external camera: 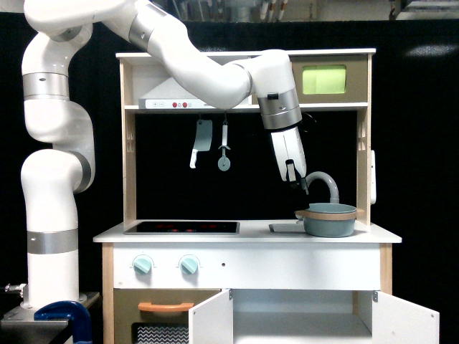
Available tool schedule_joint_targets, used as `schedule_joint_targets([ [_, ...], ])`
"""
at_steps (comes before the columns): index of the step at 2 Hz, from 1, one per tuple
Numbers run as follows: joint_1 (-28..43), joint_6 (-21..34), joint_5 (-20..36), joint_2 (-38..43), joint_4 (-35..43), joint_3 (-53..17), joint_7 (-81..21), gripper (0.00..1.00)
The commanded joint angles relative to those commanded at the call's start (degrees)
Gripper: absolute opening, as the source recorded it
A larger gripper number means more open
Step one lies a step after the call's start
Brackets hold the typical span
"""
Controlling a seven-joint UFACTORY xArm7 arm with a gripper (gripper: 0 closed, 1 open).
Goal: Put the bowl inside the kitchen cabinet
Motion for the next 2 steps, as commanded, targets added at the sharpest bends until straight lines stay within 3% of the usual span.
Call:
schedule_joint_targets([
  [1,0.80,-1.21,10.62,7.20,4.56,0.54,-2.34,1.00],
  [2,3.82,-13.65,13.25,5.37,-1.50,2.82,3.26,1.00],
])
